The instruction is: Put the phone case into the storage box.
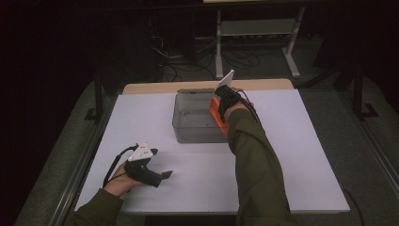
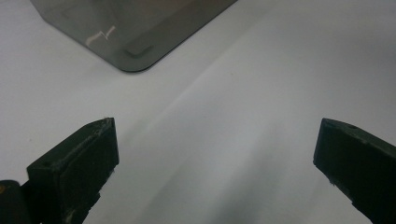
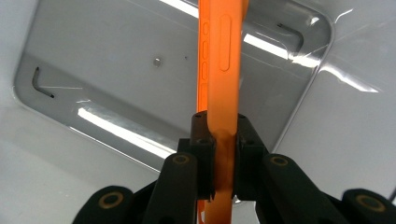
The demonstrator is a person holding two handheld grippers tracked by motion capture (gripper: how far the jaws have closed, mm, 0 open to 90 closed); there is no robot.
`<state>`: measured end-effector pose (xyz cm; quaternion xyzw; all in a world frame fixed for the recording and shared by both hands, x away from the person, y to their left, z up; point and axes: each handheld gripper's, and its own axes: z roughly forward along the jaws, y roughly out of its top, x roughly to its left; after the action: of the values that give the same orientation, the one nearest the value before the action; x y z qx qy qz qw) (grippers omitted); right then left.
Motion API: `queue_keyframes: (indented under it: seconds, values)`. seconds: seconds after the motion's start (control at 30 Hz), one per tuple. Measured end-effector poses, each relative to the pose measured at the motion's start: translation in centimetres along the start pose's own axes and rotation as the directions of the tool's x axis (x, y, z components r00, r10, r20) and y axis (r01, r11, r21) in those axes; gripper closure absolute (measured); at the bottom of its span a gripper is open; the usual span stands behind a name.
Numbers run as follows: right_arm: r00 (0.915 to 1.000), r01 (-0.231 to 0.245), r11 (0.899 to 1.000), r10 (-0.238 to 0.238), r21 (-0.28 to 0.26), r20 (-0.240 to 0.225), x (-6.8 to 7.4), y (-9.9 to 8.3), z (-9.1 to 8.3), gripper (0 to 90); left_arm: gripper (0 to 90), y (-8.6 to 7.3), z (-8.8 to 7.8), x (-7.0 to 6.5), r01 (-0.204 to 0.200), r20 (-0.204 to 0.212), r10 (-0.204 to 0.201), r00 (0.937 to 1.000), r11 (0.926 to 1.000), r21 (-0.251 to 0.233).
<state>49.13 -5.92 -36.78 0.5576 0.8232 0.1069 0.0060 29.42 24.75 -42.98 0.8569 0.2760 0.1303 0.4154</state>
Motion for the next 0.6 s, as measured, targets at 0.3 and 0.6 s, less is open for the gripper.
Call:
queue_keyframes:
  seconds: [0.3,0.6]
  values:
    - [0.9998,-0.022,1.000,0.022,0.008,0.003,-0.01,0.14,0.10,80.0,0.0,0.00,-0.01,-0.05,0.001,0.000,-0.001,1.0000,1.0000,-0.001]
    - [0.9987,-0.051,0.999,0.051,0.010,0.005,-0.25,0.06,0.03,79.8,0.0,0.01,0.02,-0.11,-0.001,0.002,0.001,1.0000,1.0000,-0.001]
